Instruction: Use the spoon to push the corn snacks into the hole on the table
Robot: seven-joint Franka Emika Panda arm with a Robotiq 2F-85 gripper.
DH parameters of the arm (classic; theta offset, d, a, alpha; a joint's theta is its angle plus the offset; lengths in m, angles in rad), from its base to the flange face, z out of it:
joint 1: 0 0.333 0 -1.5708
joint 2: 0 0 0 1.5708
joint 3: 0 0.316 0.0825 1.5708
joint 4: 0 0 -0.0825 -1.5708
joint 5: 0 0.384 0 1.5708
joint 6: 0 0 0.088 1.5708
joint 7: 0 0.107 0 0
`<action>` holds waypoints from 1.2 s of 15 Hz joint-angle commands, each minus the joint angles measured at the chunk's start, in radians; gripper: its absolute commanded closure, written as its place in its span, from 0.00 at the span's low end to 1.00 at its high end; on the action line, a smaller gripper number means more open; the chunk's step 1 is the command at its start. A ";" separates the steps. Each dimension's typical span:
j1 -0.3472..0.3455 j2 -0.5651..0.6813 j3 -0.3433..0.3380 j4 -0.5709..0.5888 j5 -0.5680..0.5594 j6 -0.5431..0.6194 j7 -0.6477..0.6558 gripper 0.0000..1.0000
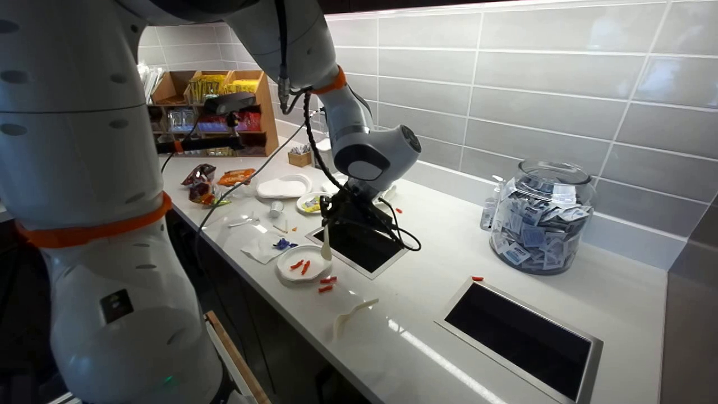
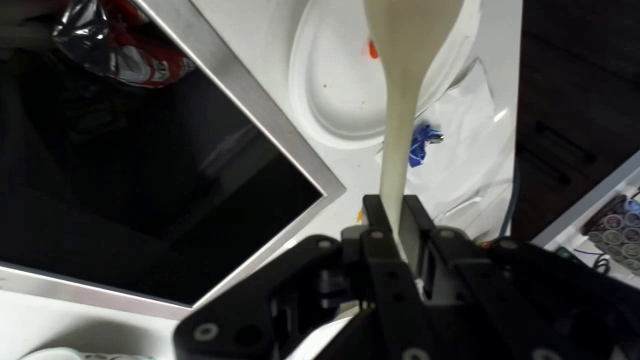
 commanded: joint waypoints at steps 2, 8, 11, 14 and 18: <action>0.039 -0.029 -0.034 -0.044 0.017 -0.075 -0.141 0.97; 0.071 -0.013 -0.042 -0.046 0.001 -0.061 -0.165 0.87; 0.075 -0.017 -0.042 -0.045 -0.026 -0.083 -0.170 0.97; 0.075 -0.018 -0.050 -0.055 -0.049 -0.111 -0.181 0.97; 0.077 -0.023 -0.056 -0.069 -0.066 -0.147 -0.219 0.97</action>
